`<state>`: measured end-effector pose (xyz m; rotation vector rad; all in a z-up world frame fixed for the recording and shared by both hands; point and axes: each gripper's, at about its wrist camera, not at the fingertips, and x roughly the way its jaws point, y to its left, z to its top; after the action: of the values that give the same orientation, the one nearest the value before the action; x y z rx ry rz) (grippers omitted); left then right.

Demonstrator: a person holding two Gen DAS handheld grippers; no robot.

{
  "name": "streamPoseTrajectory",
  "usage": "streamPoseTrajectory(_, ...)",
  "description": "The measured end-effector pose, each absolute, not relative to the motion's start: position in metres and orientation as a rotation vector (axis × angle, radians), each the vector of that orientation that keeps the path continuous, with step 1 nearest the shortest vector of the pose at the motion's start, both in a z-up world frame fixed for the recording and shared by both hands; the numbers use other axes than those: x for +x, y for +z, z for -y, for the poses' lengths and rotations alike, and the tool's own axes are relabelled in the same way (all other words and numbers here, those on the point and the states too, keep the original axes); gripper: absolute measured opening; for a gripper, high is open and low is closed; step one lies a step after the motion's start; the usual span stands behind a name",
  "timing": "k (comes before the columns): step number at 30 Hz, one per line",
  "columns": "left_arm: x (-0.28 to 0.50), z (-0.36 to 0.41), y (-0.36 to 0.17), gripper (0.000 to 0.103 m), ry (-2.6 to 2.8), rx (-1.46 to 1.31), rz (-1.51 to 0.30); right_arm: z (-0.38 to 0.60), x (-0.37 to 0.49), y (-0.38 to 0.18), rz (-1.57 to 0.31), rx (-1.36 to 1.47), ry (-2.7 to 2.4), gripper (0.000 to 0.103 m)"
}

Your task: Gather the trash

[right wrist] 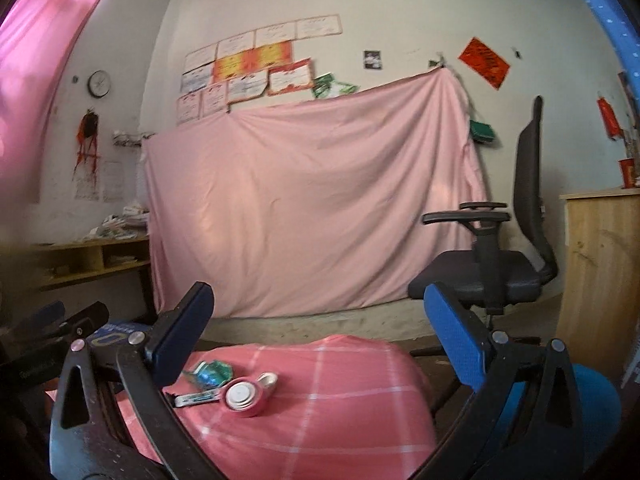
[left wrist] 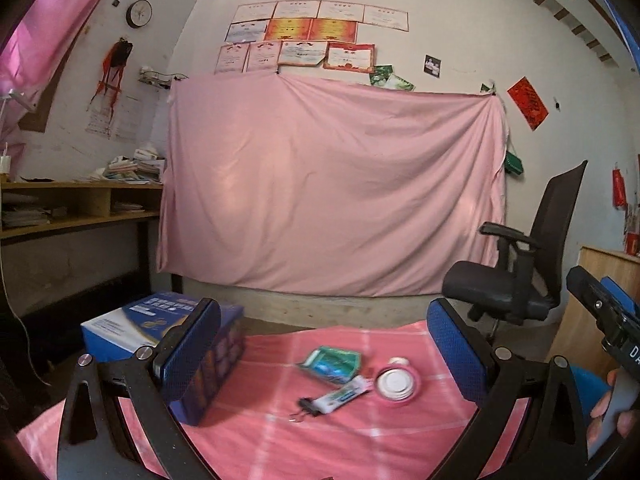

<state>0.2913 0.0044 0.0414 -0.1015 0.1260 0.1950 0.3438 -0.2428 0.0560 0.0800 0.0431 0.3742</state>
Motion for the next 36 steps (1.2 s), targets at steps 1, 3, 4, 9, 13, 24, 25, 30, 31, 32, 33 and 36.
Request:
streamPoseTrajectory(1,0.294,-0.005,0.039,0.101,0.198,-0.100,-0.134,0.238,0.346,0.054,-0.055,0.074,0.378,0.103)
streamPoseTrajectory(3,0.298,-0.010,0.032,0.101,0.205,-0.095,-0.155,0.229,0.354,0.047,-0.097,0.062,0.397,0.103)
streamPoseTrajectory(4,0.300,-0.013,0.028,0.101,0.203,-0.092,-0.170,0.226,0.357,0.044,-0.116,0.057,0.404,0.103)
streamPoseTrajectory(9,0.311,-0.025,0.011,0.101,0.183,-0.075,-0.237,0.205,0.380,0.024,-0.247,0.018,0.440,0.103)
streamPoseTrajectory(13,0.326,-0.029,-0.004,0.101,0.165,-0.067,-0.325,0.194,0.391,0.012,-0.320,-0.019,0.458,0.103)
streamPoseTrajectory(24,0.367,-0.049,-0.036,0.077,0.081,-0.147,-0.549,0.170,0.423,-0.020,-0.530,-0.051,0.504,0.103)
streamPoseTrajectory(25,0.371,-0.052,-0.038,0.072,0.073,-0.158,-0.568,0.169,0.426,-0.022,-0.547,-0.047,0.506,0.103)
streamPoseTrajectory(30,0.391,-0.059,-0.047,0.058,0.037,-0.199,-0.669,0.164,0.447,-0.034,-0.648,-0.021,0.527,0.103)
streamPoseTrajectory(31,0.394,-0.060,-0.049,0.056,0.036,-0.203,-0.687,0.162,0.449,-0.036,-0.657,-0.024,0.529,0.103)
streamPoseTrajectory(32,0.397,-0.061,-0.050,0.055,0.032,-0.207,-0.699,0.160,0.451,-0.038,-0.671,-0.033,0.535,0.103)
streamPoseTrajectory(33,0.399,-0.062,-0.051,0.053,0.027,-0.211,-0.708,0.157,0.454,-0.039,-0.685,-0.046,0.539,0.103)
streamPoseTrajectory(36,0.401,-0.063,-0.053,0.052,0.013,-0.220,-0.723,0.147,0.456,-0.045,-0.718,-0.084,0.553,0.103)
